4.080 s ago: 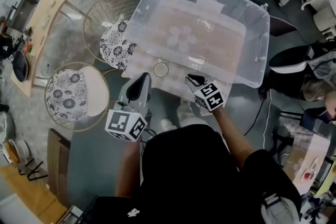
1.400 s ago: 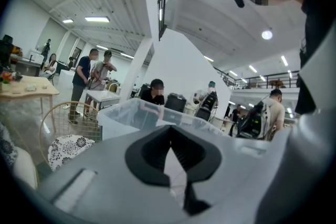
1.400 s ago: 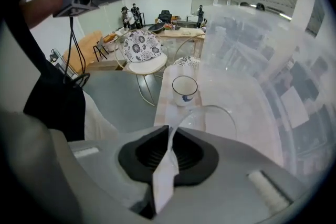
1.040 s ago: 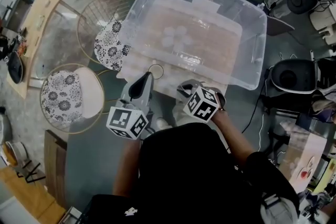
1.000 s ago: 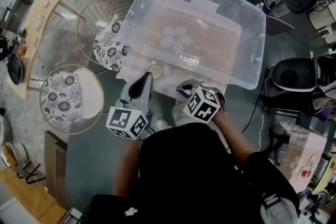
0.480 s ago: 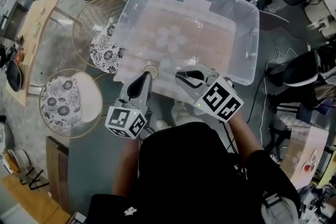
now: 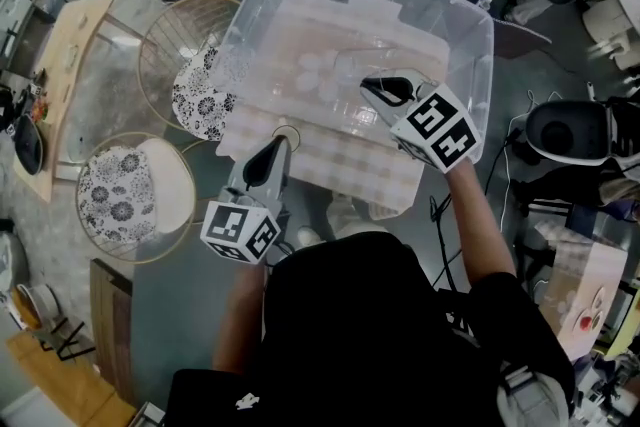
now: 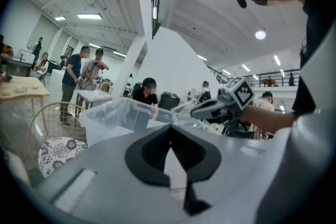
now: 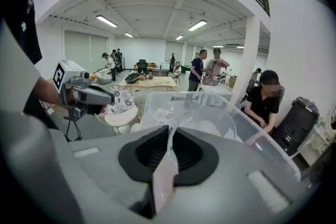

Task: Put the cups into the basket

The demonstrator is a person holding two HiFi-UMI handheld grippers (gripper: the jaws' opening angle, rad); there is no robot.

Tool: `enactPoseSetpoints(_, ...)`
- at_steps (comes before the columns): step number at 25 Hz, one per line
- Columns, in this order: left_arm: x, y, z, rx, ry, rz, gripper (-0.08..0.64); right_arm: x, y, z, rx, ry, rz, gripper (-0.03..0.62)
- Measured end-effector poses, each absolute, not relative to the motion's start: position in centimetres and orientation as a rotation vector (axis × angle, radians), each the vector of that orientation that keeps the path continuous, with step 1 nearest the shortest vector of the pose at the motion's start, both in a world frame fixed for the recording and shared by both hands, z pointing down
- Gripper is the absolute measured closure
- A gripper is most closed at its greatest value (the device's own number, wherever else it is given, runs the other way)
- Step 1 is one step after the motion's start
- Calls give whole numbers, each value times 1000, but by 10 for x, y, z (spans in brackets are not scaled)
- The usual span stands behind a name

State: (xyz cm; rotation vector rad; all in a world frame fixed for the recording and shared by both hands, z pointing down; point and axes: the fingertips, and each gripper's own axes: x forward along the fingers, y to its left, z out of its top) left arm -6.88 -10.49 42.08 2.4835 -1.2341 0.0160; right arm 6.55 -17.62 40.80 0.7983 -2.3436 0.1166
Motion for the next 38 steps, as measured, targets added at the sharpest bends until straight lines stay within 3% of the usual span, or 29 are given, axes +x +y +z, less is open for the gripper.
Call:
enactPoseSetpoints(20, -66, -129, 431, 2409, -1326, 54, 555, 132, -253, 611, 606, -1929, 406, 568)
enactPoseSetpoints(38, -77, -132, 440, 2336, -1419, 65, 555, 135, -253, 710, 369, -1699, 260, 566)
